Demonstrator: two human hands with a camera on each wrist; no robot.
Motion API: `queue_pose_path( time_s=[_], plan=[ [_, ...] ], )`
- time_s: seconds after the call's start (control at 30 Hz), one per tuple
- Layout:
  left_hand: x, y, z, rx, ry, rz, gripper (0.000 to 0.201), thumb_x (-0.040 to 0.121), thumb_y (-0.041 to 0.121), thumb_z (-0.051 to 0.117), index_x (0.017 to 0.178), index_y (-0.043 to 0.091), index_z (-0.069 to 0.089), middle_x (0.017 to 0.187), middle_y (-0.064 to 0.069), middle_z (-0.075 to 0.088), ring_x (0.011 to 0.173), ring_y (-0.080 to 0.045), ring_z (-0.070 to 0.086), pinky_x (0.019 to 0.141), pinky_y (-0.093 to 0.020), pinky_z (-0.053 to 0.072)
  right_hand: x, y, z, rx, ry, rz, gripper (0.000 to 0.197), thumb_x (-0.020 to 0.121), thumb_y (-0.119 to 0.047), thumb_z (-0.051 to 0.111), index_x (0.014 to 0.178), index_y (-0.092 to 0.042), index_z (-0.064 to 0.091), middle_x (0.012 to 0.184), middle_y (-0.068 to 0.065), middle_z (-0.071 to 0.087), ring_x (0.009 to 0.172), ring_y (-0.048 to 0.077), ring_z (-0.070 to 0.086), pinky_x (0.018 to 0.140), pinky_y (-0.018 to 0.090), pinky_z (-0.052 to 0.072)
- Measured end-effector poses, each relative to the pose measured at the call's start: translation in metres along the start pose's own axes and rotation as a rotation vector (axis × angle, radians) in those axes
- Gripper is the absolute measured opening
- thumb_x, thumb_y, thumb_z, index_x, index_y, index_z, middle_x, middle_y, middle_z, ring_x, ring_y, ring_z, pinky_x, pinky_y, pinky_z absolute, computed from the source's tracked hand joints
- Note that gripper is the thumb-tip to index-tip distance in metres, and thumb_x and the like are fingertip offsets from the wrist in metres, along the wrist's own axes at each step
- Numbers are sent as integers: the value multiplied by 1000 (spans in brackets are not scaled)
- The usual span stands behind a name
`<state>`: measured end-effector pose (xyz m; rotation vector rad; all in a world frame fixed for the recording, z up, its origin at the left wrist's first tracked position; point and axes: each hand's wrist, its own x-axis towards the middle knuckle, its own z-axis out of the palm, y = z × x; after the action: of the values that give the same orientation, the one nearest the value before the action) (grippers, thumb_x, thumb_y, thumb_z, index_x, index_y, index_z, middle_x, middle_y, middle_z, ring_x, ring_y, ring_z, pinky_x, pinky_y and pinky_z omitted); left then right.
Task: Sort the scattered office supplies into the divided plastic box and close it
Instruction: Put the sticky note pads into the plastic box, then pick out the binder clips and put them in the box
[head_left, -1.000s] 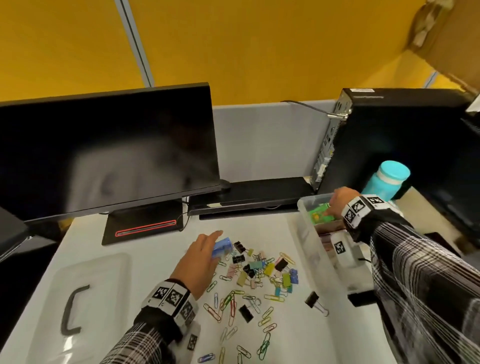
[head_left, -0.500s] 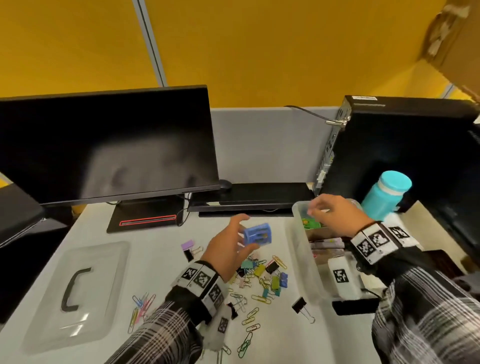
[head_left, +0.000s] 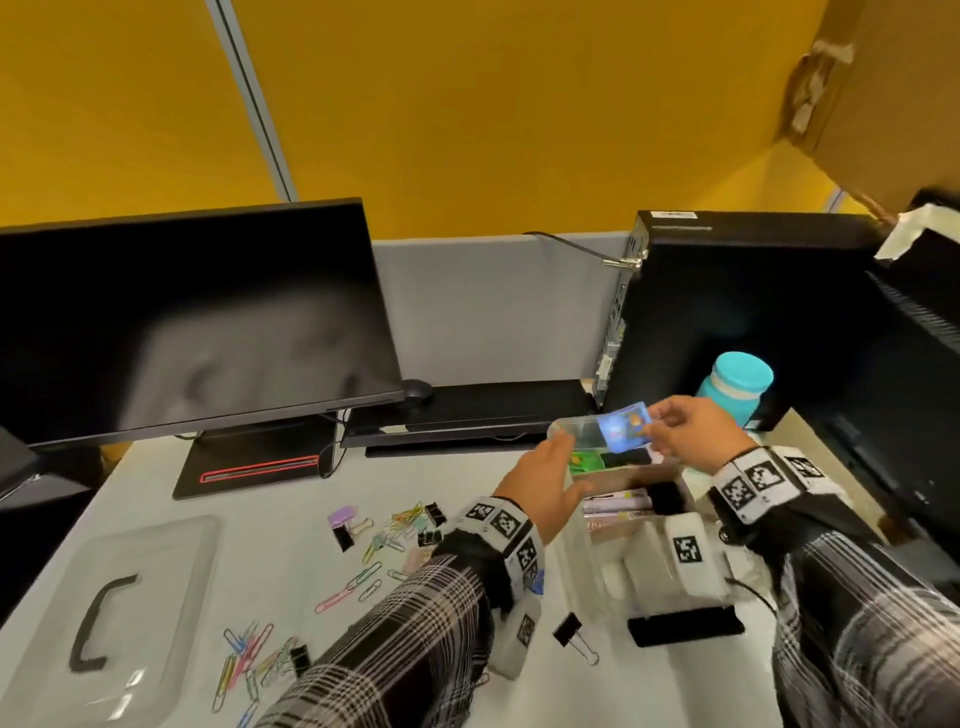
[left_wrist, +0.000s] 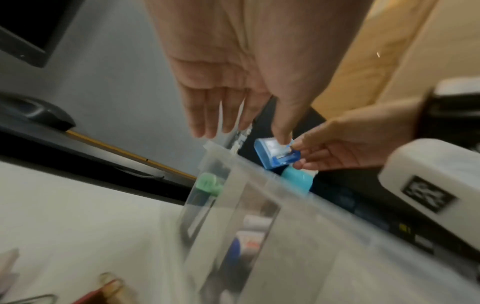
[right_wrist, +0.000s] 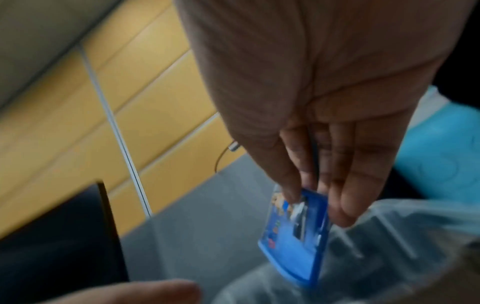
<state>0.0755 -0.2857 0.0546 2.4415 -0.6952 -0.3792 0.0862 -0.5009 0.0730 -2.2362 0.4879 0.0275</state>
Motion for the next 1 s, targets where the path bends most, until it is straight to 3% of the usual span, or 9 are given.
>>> queue_pose_path(
  time_s=[0.07, 0.23, 0.37, 0.47, 0.63, 0.73, 0.83, 0.9, 1.0],
  plan=[
    [2, -7, 14, 102, -67, -4, 68, 95, 35, 46, 150, 14, 10, 159, -4, 6, 142, -24, 22, 116, -38, 26, 12, 7, 3, -268, 94, 73, 8, 80, -13, 69, 87, -10, 67, 89, 15, 69, 86, 30, 66, 76, 33, 51],
    [2, -23, 36, -4, -103, -3, 69, 98, 37, 39, 150, 21, -2, 159, 5, -14, 144, -22, 18, 117, -40, 24, 29, 5, 22, -575, 46, 202, 19, 79, -17, 69, 94, -6, 69, 98, 15, 69, 91, 31, 65, 69, 29, 46],
    [1, -25, 38, 6, -121, -15, 67, 99, 41, 34, 150, 20, -5, 157, 7, -18, 144, -21, 20, 116, -40, 26, 31, -3, 28, -607, -12, 250, 32, 75, -24, 76, 96, -1, 65, 90, 14, 64, 83, 29, 61, 66, 28, 43],
    [1, -25, 37, 68, -128, -26, 67, 98, 42, 33, 150, 19, -3, 157, 7, -18, 139, -24, 30, 113, -44, 31, 28, -6, 32, -643, -33, 220, 31, 84, -25, 66, 106, -3, 63, 107, 13, 66, 99, 29, 63, 70, 28, 43],
    [2, -25, 36, 119, -135, -22, 67, 98, 45, 32, 150, 18, -1, 157, 7, -18, 131, -27, 42, 106, -45, 39, 15, -5, 44, -725, -108, 137, 33, 91, -17, 52, 120, -1, 56, 120, 15, 58, 112, 28, 57, 86, 32, 45],
    [-1, -31, 29, 99, -146, 7, 67, 98, 45, 33, 150, 20, 0, 158, 7, -13, 137, -25, 33, 111, -44, 34, 3, -8, 46, -719, -142, 103, 38, 96, -23, 45, 127, -3, 53, 126, 11, 57, 117, 24, 55, 99, 31, 44],
    [-18, -41, 13, 98, -36, 53, 62, 97, 41, 38, 149, 26, 7, 159, 9, -3, 141, -22, 24, 115, -44, 27, -11, -29, 41, -652, -54, 94, 33, 97, -21, 40, 122, -5, 53, 126, 13, 56, 116, 25, 54, 96, 32, 43],
    [-37, -62, -1, 125, 39, 11, 56, 97, 33, 41, 147, 28, 15, 158, 8, 7, 141, -18, 21, 116, -41, 24, -23, -42, 39, -638, 86, -49, 30, 94, -24, 42, 115, -8, 57, 119, 15, 60, 108, 31, 55, 89, 38, 45],
    [-68, -110, -23, 192, 64, -136, 37, 97, 27, 40, 134, 27, 37, 142, 5, 36, 131, -16, 34, 110, -35, 32, -53, -62, 54, -526, 225, -369, 23, 91, -22, 50, 109, -15, 61, 112, 7, 60, 103, 26, 52, 87, 39, 43]
  ],
)
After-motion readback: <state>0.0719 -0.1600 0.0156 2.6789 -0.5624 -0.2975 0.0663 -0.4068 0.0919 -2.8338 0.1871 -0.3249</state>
